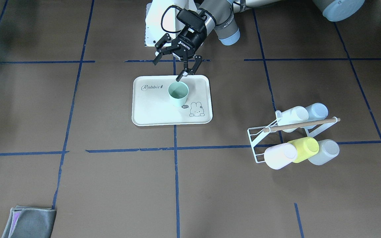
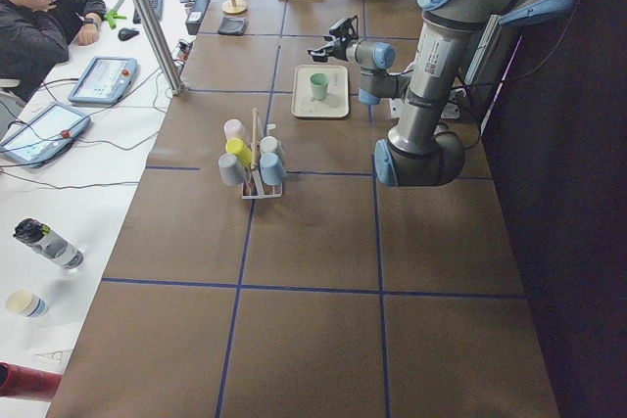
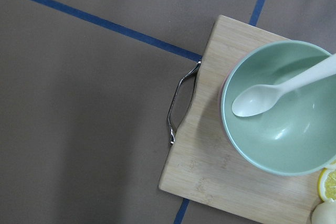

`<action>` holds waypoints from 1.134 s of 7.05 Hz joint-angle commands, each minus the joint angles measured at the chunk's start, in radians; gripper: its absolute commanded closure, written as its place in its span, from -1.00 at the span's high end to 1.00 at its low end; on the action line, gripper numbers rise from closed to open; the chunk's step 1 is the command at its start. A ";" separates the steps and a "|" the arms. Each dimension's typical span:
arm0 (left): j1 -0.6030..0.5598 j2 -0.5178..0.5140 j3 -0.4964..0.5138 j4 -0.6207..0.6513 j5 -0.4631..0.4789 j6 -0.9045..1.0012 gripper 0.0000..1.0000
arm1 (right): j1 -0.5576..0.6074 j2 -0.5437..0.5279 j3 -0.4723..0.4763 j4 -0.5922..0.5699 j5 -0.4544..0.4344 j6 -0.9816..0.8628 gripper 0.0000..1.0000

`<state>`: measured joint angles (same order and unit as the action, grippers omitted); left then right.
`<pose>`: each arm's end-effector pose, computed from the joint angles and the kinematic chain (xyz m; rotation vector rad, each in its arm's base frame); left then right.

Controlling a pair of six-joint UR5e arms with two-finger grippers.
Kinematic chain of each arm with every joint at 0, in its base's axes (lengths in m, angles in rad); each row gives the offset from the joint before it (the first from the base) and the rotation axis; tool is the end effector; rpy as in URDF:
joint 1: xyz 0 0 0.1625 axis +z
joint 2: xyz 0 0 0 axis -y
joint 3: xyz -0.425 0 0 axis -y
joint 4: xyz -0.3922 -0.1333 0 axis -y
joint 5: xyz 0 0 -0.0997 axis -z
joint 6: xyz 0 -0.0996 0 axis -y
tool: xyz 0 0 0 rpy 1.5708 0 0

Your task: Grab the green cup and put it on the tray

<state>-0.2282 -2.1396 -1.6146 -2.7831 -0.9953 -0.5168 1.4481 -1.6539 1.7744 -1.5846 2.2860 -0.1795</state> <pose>0.5475 -0.3196 0.1776 1.3590 1.1555 0.0683 0.0110 -0.4661 0.6030 0.1229 -0.7146 -0.3271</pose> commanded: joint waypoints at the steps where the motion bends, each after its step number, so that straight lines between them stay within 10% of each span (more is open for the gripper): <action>1: -0.051 0.019 -0.103 0.194 -0.093 0.003 0.99 | 0.000 -0.001 -0.001 0.000 0.000 0.000 0.99; 4: -0.101 0.020 -0.234 0.506 -0.118 0.001 0.99 | 0.000 -0.001 -0.001 0.000 0.000 -0.002 0.99; 8: -0.278 0.041 -0.473 1.096 -0.507 0.014 0.99 | 0.000 -0.009 0.010 0.002 0.001 -0.002 0.99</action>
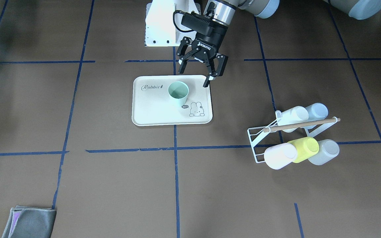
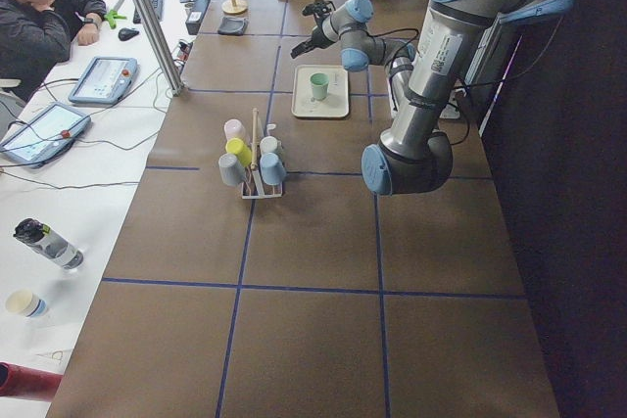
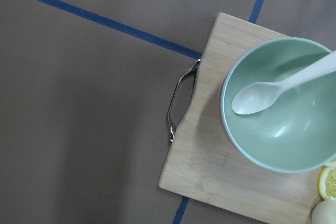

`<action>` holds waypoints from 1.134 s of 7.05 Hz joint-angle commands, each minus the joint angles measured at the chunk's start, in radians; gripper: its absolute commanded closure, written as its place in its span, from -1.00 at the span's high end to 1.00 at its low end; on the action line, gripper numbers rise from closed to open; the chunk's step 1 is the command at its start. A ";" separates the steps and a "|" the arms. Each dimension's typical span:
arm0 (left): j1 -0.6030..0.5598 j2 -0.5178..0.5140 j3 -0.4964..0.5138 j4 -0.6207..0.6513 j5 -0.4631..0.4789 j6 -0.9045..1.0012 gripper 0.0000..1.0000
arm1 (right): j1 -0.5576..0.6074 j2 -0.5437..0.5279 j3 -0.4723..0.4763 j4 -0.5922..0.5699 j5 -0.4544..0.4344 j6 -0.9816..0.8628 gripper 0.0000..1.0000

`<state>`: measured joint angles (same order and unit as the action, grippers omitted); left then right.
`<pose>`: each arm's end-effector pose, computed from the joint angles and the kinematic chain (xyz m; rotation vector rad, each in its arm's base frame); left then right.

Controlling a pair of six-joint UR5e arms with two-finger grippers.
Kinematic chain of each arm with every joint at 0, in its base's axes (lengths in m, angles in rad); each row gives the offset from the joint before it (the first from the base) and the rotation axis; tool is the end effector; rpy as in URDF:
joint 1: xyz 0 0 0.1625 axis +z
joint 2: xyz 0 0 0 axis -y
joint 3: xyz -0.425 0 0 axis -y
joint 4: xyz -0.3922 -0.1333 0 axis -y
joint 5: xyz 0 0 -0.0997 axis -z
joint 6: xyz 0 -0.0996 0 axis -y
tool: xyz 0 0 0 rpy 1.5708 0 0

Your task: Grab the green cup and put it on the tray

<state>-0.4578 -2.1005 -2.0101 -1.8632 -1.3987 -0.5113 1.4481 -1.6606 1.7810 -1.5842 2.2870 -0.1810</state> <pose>0.4364 -0.3826 0.1409 0.9810 0.8172 0.4101 0.0113 -0.4633 0.6027 0.1238 -0.7156 -0.3286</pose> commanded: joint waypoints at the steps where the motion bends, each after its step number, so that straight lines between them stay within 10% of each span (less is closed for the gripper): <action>1: -0.071 0.004 -0.140 0.281 -0.143 0.072 0.99 | 0.000 -0.002 0.004 0.000 0.000 -0.002 0.99; 5: -0.210 0.045 -0.200 0.446 -0.186 0.232 1.00 | 0.000 -0.005 0.008 0.000 0.000 0.000 0.99; 8: -0.498 0.051 -0.069 0.457 -0.550 0.218 1.00 | 0.000 -0.007 0.006 0.000 0.000 0.000 0.99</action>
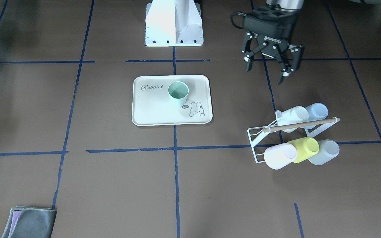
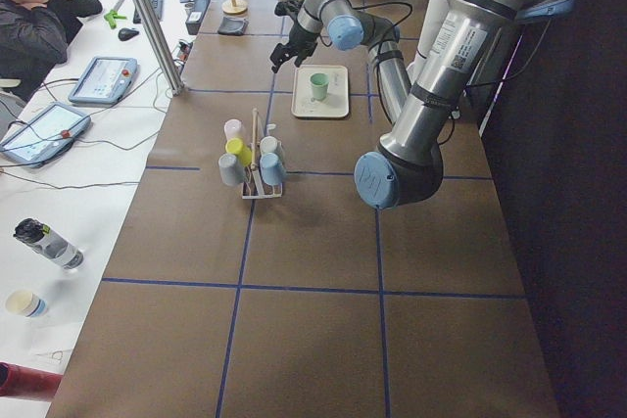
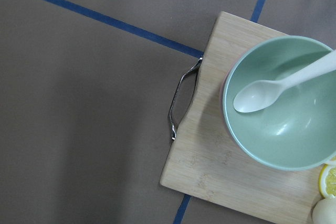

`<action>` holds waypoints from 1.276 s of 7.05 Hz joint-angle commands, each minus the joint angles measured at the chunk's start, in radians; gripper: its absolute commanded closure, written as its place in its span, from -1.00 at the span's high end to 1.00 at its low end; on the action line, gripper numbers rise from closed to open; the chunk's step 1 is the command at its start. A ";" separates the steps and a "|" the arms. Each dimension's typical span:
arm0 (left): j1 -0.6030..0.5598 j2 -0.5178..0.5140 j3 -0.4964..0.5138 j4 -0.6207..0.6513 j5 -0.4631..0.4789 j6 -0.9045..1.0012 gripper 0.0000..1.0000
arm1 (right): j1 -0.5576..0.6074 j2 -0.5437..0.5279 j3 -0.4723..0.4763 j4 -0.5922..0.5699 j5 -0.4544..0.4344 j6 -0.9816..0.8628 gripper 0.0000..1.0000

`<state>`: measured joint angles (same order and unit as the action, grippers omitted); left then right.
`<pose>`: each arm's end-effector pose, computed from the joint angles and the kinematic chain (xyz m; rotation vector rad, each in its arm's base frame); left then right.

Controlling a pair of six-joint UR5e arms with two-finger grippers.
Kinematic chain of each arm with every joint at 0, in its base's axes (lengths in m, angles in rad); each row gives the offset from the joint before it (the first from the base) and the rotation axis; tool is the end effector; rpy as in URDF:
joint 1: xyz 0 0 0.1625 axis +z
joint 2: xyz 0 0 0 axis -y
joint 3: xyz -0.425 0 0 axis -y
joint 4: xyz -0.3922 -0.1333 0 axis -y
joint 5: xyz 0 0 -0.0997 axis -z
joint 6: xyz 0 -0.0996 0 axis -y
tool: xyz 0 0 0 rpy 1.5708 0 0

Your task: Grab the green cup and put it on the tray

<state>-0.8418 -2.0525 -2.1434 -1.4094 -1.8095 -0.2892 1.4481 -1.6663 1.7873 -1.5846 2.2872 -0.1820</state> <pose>0.2702 -0.4673 0.1811 0.6752 0.6348 0.5148 0.0116 -0.4609 0.6022 0.1243 -0.7157 -0.3296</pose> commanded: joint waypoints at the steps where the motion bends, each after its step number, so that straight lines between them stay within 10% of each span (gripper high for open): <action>1: -0.219 0.068 0.077 0.003 -0.221 -0.005 1.00 | 0.000 -0.001 0.000 0.000 0.000 0.001 0.99; 4: -0.541 0.185 0.245 0.001 -0.486 0.010 1.00 | 0.000 -0.001 0.003 0.002 0.000 0.001 0.99; 9: -0.606 0.376 0.419 0.015 -0.502 0.193 1.00 | 0.000 -0.007 0.001 0.020 0.000 0.001 0.99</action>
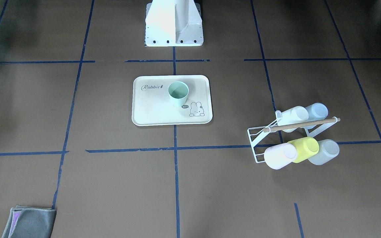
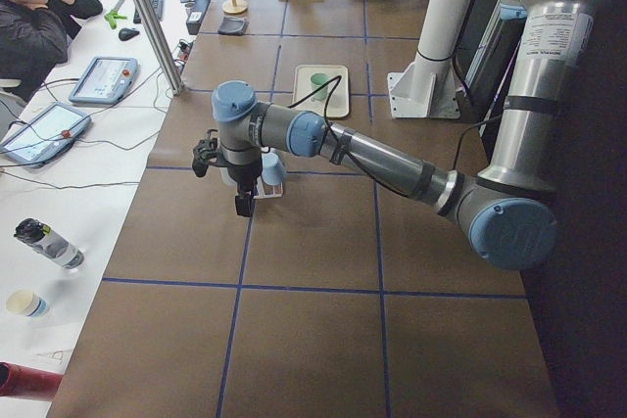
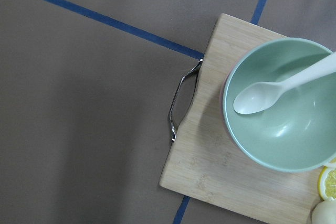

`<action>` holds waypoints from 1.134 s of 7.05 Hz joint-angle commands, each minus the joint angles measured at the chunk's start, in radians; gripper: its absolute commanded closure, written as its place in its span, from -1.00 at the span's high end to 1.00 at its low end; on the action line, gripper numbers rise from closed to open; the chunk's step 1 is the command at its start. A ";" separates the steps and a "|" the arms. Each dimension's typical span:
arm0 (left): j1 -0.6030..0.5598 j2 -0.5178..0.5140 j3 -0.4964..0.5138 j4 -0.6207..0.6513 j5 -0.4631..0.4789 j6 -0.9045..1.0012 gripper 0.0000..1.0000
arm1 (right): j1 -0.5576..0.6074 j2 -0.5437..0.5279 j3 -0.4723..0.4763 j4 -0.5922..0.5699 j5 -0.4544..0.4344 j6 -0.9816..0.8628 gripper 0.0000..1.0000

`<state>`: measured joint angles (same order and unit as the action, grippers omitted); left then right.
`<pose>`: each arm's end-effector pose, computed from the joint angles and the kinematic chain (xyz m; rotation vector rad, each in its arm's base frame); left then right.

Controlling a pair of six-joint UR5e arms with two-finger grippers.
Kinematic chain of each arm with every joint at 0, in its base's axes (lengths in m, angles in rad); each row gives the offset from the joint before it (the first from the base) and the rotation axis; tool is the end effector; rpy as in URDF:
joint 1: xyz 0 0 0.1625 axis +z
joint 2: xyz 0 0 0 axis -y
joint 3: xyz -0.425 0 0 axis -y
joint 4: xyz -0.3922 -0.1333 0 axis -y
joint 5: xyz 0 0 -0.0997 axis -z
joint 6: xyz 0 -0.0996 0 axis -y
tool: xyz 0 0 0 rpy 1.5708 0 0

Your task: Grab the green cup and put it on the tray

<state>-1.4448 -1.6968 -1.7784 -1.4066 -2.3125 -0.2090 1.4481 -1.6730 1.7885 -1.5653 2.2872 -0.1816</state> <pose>0.0017 -0.5387 0.5113 0.0359 0.7564 -0.0162 0.0118 -0.4592 0.6026 0.1375 -0.7152 -0.3341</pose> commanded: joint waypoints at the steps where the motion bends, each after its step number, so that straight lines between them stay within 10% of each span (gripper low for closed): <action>1: -0.040 0.057 0.086 0.014 -0.002 0.178 1.00 | 0.000 -0.001 0.002 0.001 0.000 0.001 0.99; 8: -0.155 0.187 0.111 -0.077 -0.054 0.439 1.00 | 0.005 -0.040 0.040 0.001 0.003 0.004 0.99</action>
<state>-1.6003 -1.5098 -1.6643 -1.4615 -2.3645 0.2244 1.4507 -1.7070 1.8252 -1.5646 2.2878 -0.1817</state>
